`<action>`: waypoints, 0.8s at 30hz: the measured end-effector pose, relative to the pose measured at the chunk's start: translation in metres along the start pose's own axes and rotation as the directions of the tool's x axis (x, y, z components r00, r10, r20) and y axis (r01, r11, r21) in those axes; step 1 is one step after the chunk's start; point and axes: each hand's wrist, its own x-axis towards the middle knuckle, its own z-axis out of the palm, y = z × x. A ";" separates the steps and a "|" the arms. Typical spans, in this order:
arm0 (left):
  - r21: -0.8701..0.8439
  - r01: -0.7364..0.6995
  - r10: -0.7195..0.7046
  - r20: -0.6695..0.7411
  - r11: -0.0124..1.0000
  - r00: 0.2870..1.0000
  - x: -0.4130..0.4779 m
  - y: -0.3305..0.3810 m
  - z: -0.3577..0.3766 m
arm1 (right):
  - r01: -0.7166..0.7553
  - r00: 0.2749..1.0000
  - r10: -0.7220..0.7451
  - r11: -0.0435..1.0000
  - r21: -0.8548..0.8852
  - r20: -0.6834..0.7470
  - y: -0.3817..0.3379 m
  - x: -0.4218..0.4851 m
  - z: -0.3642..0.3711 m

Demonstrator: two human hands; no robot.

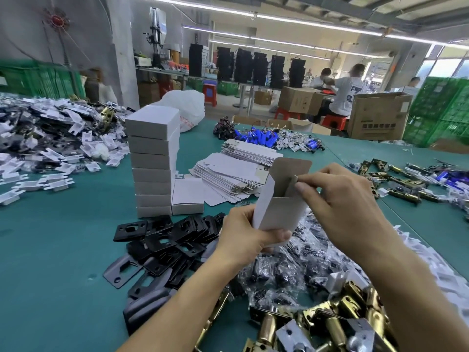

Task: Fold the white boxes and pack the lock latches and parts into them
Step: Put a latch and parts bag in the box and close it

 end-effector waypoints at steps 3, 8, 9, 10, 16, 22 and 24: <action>0.019 -0.012 0.013 -0.016 1.000 1.000 -0.001 0.000 0.000 | -0.012 0.996 0.011 1.000 -0.003 -0.094 -0.003 -0.001 -0.001; 0.103 -0.058 0.065 -0.066 0.993 0.996 -0.002 0.002 0.001 | -0.133 0.987 0.134 0.991 0.015 -0.085 -0.011 0.002 -0.004; 0.127 -0.063 0.073 -0.075 0.990 0.995 -0.002 0.002 0.001 | -0.147 0.988 0.146 0.989 -0.015 -0.042 -0.011 0.004 -0.005; 0.143 -0.063 0.075 -0.081 0.988 0.994 -0.002 0.002 0.001 | -0.155 0.988 0.156 0.986 -0.054 0.016 -0.012 0.005 -0.006; 0.126 -0.059 0.072 -0.101 0.990 0.992 -0.002 0.005 0.003 | -0.143 0.961 0.185 0.968 -0.205 0.203 -0.008 0.009 -0.004; 0.032 -0.053 0.056 -0.123 0.998 0.991 -0.002 0.007 0.003 | -0.123 0.956 0.118 0.992 0.000 0.268 -0.001 0.008 -0.003; -0.010 -0.061 0.059 -0.118 0.998 0.991 -0.002 0.008 0.003 | -0.093 0.992 0.079 0.983 0.156 0.094 -0.001 0.006 -0.003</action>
